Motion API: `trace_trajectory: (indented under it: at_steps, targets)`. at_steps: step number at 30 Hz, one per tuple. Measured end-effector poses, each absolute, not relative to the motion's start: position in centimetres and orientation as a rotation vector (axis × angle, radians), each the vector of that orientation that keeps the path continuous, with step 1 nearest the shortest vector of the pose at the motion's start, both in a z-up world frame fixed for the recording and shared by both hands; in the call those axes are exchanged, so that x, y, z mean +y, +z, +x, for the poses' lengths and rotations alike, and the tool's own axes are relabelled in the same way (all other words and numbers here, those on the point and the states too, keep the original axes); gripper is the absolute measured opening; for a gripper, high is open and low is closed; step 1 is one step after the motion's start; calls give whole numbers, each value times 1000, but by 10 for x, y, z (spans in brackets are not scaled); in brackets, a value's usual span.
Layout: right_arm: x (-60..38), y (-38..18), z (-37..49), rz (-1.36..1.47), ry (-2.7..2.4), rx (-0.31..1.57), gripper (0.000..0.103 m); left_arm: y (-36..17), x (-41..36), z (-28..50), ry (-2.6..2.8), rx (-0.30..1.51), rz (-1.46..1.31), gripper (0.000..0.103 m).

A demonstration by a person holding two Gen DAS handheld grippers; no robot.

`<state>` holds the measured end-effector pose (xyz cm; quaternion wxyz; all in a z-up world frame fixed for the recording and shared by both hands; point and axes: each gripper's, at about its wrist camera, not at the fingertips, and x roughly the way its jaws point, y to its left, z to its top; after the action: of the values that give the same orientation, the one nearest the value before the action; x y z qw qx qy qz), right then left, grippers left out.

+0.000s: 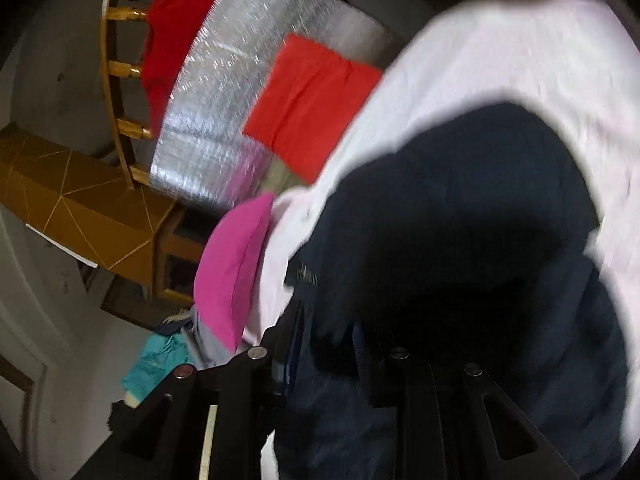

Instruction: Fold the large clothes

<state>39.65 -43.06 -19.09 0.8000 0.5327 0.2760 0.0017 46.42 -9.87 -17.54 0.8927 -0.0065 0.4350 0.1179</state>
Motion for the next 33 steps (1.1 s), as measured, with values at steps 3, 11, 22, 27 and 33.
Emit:
trace_trajectory:
  at_steps: [3,11,22,27,33]
  targets:
    - [-421,-204,396,1191,11,662,51,-174,-96,464,236,916,-38,103]
    - [-435,-186,331,1144,-8,642,81,-172,-108,456,216,883,7,103]
    - [-508,-239,320,1303,-88,580,43,-137,-182,423,-2,773,99,103]
    - [-536,-253,332,1423,-107,678,43,-114,-244,409,-166,759,147,103]
    - [-573,-252,331,1350,-179,743,75,-131,-323,410,-211,754,358,103]
